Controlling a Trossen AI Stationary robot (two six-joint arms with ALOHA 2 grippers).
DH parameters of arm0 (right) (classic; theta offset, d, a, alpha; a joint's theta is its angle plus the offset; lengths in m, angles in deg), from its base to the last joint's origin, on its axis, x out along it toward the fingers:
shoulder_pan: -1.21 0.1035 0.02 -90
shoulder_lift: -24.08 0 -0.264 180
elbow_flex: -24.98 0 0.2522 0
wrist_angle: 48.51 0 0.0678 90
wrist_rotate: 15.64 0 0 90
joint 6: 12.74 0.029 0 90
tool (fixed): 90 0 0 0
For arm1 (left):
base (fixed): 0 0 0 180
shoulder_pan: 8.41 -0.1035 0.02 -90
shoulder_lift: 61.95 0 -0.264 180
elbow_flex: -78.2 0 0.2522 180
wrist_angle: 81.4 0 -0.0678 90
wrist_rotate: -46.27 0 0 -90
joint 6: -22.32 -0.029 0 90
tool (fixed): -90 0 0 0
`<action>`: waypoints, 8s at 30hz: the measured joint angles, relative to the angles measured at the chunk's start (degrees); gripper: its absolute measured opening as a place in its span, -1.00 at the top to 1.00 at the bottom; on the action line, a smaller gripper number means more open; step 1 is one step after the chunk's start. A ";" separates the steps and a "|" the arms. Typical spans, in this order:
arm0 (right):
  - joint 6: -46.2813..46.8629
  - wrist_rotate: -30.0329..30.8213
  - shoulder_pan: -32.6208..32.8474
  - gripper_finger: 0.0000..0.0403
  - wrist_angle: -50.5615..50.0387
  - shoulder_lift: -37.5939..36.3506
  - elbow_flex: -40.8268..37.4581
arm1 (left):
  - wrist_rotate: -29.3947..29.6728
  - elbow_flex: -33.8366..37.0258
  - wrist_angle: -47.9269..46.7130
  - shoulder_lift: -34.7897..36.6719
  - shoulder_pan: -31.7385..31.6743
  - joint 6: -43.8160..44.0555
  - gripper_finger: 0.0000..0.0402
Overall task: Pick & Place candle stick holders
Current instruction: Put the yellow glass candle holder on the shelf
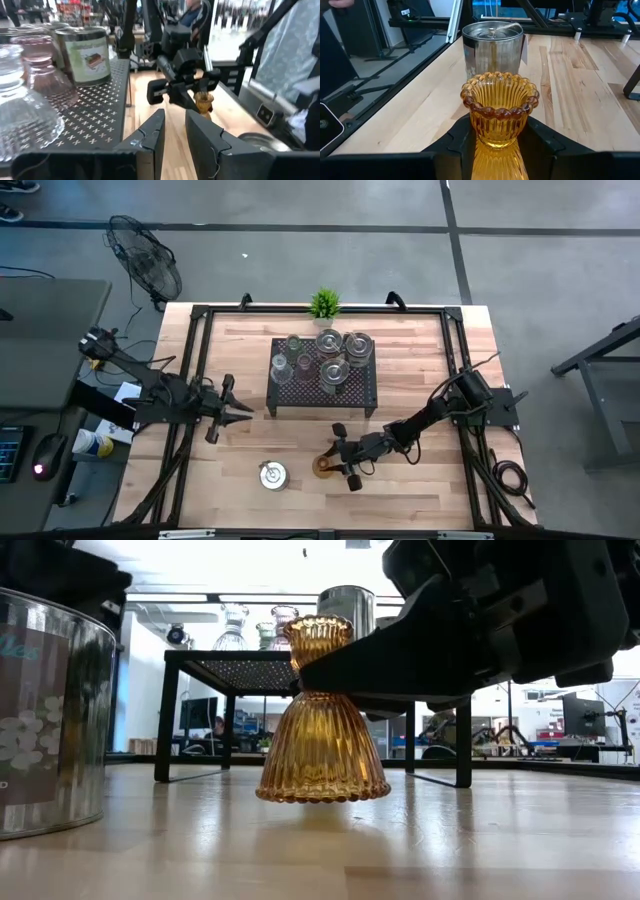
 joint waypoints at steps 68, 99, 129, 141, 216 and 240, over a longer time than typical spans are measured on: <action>2.69 -12.44 -4.85 0.42 -1.32 -0.11 1.64 | -16.95 -67.61 -34.93 -83.28 -3.81 -27.06 0.01; 2.89 -16.31 -5.27 0.42 -4.69 0.07 4.57 | -16.21 -67.87 -35.61 -84.70 -3.75 -27.08 0.78; 4.14 -17.48 -5.03 -0.02 -8.31 -0.33 4.68 | -18.76 -67.57 -36.57 -84.81 -3.52 -25.13 0.89; 5.53 -17.11 -5.18 -0.13 -15.90 -1.91 4.63 | -13.85 -76.02 -49.75 -85.00 -2.56 -20.40 0.90; 6.71 -4.43 0.46 -0.13 -38.88 -13.05 4.52 | -4.03 -110.95 -99.43 -89.66 -21.05 13.81 0.90; 6.71 -4.47 0.46 -0.13 -38.91 -13.05 4.52 | -2.90 -110.93 -99.43 -89.64 -21.07 11.71 0.90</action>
